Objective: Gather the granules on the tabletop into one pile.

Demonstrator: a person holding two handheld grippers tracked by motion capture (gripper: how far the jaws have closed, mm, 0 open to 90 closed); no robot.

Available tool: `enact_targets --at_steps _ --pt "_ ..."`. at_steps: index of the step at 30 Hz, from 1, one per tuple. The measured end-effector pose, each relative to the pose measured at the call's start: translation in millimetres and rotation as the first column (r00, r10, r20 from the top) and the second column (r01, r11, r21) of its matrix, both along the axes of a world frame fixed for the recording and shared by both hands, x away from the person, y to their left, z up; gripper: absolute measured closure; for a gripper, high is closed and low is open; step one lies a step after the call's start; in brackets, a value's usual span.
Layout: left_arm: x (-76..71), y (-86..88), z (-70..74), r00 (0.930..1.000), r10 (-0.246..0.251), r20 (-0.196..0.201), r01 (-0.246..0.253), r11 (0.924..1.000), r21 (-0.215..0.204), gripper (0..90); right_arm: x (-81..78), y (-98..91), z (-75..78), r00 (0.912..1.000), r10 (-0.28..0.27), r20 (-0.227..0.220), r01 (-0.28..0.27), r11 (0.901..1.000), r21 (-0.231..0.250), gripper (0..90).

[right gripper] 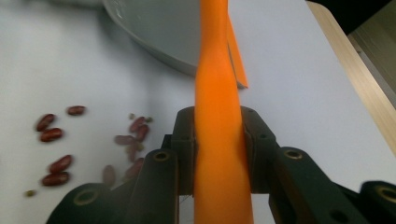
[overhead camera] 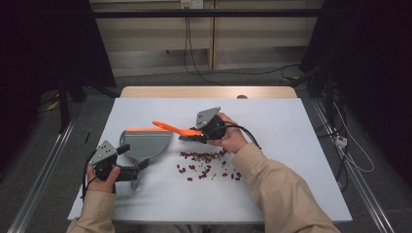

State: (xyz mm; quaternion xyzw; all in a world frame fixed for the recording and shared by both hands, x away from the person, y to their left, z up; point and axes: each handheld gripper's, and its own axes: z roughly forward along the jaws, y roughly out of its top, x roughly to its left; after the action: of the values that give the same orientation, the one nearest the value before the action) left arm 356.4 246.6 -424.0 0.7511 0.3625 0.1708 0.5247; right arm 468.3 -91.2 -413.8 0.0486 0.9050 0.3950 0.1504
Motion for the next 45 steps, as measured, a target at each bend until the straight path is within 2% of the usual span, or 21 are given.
enact_targets --at_steps 2,3,4,8,11,12,14,16,20,24,28,29,31,32,34,45 --pt "-0.4 0.4 0.2 1.0 0.001 0.0 -0.001 1.0 -0.002 3.6 3.4 5.3 -8.5 0.9999 -0.004 -0.013 0.003 0.9999 -0.016 71.4" --pt "-0.5 0.5 0.2 1.0 0.0 0.001 0.0 1.0 -0.004 3.6 3.0 6.8 -11.3 0.9994 0.008 -0.034 -0.007 0.9999 0.014 71.4" --pt "-0.4 0.6 0.1 1.0 -0.002 0.001 0.002 1.0 -0.003 3.6 0.4 8.7 -12.4 0.999 0.013 -0.042 -0.012 0.9997 0.021 71.3" --pt "-0.2 1.5 0.1 1.0 -0.003 0.004 0.003 1.0 -0.001 3.6 -12.0 10.2 -11.6 0.9973 0.057 -0.045 -0.057 0.9984 -0.001 71.2" --pt "-0.5 1.0 0.3 1.0 -0.005 0.005 0.005 1.0 -0.002 3.6 -20.4 4.7 -9.2 0.9928 0.078 -0.091 -0.076 0.9967 0.028 71.3" --pt "-0.5 0.5 0.3 1.0 -0.006 0.003 0.006 1.0 -0.002 3.6 -22.0 3.6 -9.0 0.9925 0.084 -0.088 -0.082 0.9962 0.03 71.3" --pt "-0.4 0.0 0.2 1.0 -0.007 0.004 0.007 1.0 0.006 3.6 -26.4 0.3 -7.2 0.9957 0.072 -0.059 -0.07 0.9973 0.02 71.4" --pt "-0.5 -0.7 0.0 0.9999 -0.009 0.004 0.009 0.9999 0.004 3.6 -26.3 -8.1 -2.5 0.9966 0.059 -0.057 -0.056 0.9964 0.063 71.4" --pt "-0.5 -1.0 -0.2 1.0 -0.009 0.004 0.009 0.9999 0.007 3.6 -22.6 -30.3 9.5 0.9997 -0.005 -0.026 0.006 0.9973 0.074 71.4" --pt "0.8 -0.8 -1.0 1.0 -0.009 0.0 0.009 0.9999 0.011 3.6 -20.2 -59.2 11.6 0.9966 -0.083 -0.004 0.083 0.9958 0.04 71.4" --pt "1.1 -3.1 -1.9 0.9999 -0.013 -0.005 0.014 0.9998 0.016 3.6 -18.3 -75.5 2.9 0.9931 -0.112 0.033 0.114 0.9924 -0.047 71.4" --pt "1.1 -3.6 -2.1 0.9999 -0.016 -0.005 0.016 0.9997 0.021 3.6 -17.9 -78.6 -0.6 0.9923 -0.121 0.027 0.122 0.9912 -0.05 71.4" --pt "1.4 -4.7 -2.8 0.9998 -0.019 -0.007 0.019 0.9995 0.023 3.6 -16.6 -83.2 -6.9 0.992 -0.124 0.023 0.126 0.9902 -0.061 71.4" --pt "1.6 -4.8 -3.0 0.9997 -0.021 -0.007 0.022 0.9994 0.025 3.6 -17.3 -85.7 -8.5 0.9921 -0.125 0.003 0.125 0.9916 -0.033 71.4" --pt "1.7 -4.8 -3.4 0.9997 -0.019 -0.012 0.02 0.9993 0.031 3.6 -20.5 -86.7 -10.0 0.9927 -0.12 -0.012 0.12 0.9925 -0.025 71.4" --pt "-0.1 -4.4 -1.7 0.9998 -0.019 -0.004 0.019 0.9996 0.021 3.6 -43.7 -90.2 -12.5 0.9969 -0.071 -0.034 0.072 0.9973 0.015 71.2"
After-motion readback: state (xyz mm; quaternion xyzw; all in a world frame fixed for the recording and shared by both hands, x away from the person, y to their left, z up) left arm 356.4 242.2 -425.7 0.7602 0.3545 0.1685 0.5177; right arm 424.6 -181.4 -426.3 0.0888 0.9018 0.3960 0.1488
